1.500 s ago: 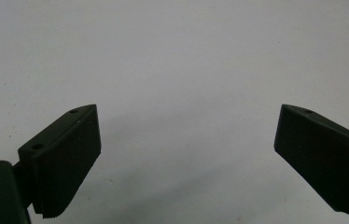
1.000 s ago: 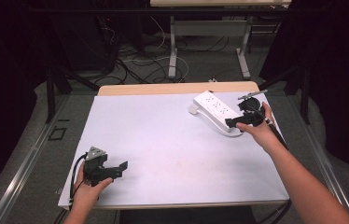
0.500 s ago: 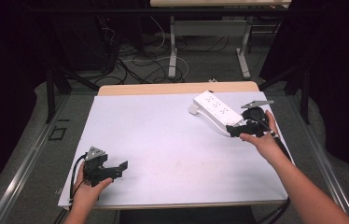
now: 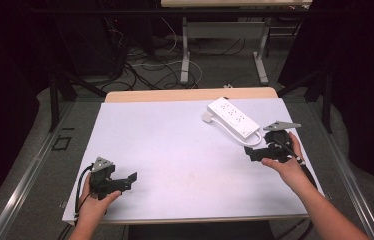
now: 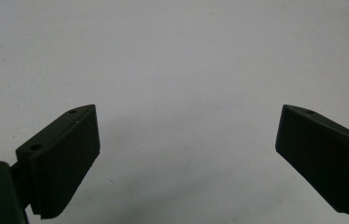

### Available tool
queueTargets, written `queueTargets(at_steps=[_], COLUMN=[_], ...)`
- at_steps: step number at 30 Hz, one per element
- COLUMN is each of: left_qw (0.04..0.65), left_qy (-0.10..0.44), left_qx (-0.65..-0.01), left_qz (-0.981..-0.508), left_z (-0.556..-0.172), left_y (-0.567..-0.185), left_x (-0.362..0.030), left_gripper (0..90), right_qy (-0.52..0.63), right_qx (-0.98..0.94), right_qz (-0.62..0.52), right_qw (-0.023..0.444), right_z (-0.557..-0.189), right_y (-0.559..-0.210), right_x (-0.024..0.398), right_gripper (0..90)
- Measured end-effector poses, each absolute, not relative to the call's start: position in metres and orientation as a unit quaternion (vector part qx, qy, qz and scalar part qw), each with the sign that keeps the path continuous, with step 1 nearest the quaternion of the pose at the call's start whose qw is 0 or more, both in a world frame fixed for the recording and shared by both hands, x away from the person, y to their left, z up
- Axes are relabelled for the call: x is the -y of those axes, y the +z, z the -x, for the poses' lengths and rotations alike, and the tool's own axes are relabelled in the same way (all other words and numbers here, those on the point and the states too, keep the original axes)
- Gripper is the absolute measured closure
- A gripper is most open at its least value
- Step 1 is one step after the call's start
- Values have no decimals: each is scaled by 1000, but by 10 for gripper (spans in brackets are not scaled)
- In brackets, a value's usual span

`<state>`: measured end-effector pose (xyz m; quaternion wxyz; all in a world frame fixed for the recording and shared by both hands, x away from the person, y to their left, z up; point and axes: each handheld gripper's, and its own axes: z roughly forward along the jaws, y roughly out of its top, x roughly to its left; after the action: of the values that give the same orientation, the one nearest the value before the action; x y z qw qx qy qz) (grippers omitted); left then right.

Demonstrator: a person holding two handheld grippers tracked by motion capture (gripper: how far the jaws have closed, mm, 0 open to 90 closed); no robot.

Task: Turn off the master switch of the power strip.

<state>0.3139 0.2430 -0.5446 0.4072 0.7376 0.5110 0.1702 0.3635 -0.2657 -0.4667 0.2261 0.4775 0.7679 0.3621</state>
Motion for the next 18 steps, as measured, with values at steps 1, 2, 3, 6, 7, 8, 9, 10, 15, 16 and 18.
queueTargets(at_steps=[1,2,3,6,7,8,9,10,15,16,18], left_qw=[407,407,407,407,408,408,408,409,406,403,402], left_qy=[172,171,168,165,166,166,165,165,164,162,158], left_qx=[-511,-511,-513,-514,-514,-514,-514,-514,-513,-513,-513], left_qz=[-738,-737,-737,-737,-736,-736,-736,-736,-738,-740,-742], left_z=[-314,-314,-314,-314,-314,-314,-314,-314,-314,-314,-314], left_y=[-545,-545,-544,-544,-545,-545,-545,-546,-546,-546,-546], left_x=[-243,-243,-243,-243,-243,-243,-243,-243,-243,-243,-243], left_gripper=[59,54,50,44,41,38,36,32,18,13,4], right_qy=[364,365,365,371,371,373,374,374,381,380,382], right_qx=[-769,-769,-768,-765,-764,-763,-765,-762,-758,-757,-756], right_qz=[-472,-472,-472,-473,-473,-472,-470,-474,-476,-478,-479], right_qw=[230,230,232,233,234,235,233,232,230,232,232], right_z=[-362,-360,-358,-352,-351,-349,-347,-345,-339,-338,-335], right_y=[-469,-470,-471,-476,-477,-479,-481,-482,-494,-496,-500], right_x=[267,267,267,267,267,267,268,267,270,271,274], right_gripper=[0,0,0,0,0,0,0,0,0,0,0])
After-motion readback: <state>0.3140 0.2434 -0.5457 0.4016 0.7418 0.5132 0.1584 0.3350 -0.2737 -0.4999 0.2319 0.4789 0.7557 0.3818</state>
